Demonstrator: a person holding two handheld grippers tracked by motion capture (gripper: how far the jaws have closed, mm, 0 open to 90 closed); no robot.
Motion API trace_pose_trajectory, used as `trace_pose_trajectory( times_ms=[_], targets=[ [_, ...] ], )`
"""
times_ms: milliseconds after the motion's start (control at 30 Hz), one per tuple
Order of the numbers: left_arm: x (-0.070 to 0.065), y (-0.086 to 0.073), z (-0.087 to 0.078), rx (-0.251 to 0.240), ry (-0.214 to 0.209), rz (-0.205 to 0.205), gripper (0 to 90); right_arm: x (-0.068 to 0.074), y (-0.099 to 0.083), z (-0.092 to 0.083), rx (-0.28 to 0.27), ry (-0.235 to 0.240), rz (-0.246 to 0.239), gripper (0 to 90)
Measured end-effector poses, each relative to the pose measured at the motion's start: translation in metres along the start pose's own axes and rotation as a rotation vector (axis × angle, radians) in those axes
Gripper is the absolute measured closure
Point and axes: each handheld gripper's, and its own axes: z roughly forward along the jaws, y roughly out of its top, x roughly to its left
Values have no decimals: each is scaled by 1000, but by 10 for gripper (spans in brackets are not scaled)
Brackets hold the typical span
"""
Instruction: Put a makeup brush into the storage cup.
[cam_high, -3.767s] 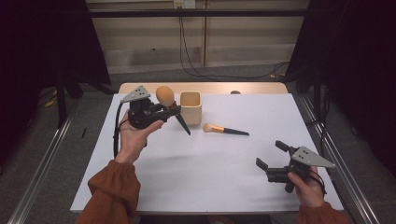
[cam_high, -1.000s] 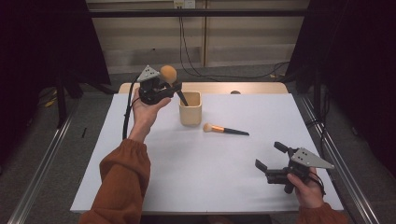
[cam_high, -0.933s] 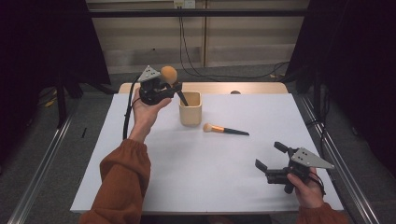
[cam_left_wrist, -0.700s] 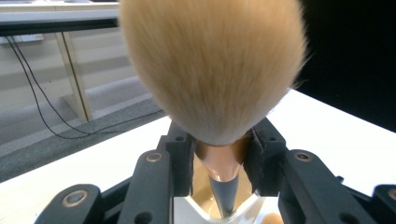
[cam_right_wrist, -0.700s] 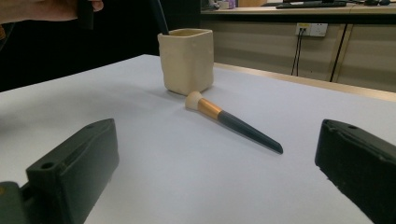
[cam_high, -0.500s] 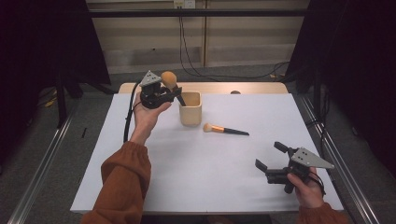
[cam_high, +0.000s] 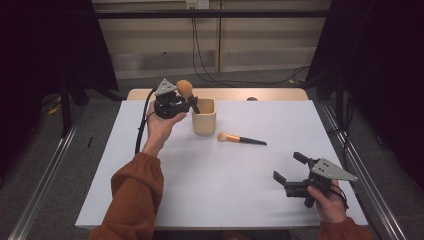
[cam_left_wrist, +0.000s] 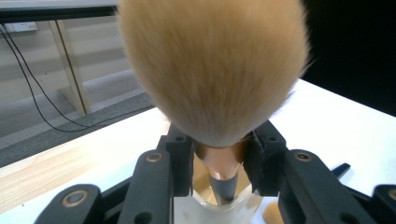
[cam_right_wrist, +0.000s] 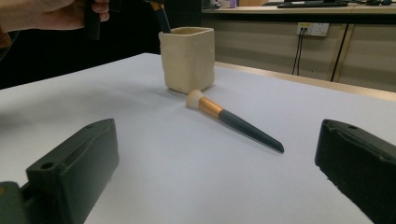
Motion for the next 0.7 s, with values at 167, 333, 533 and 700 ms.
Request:
trace_pose_trajectory(
  times_ms=[167,333,533,700],
  targets=[
    [0,-4,3,5,1,-4,662,1,0,0,2,5,-1,0],
    [1,-6,4,12,6,-8,662,1,0,0,3,6,-3,0],
    [1,-9,7,22,6,-16,662,1,0,1,5,9,-3,0],
    [2,-11,8,28,10,-19,662,1,0,1,5,11,-4,0]
  ],
)
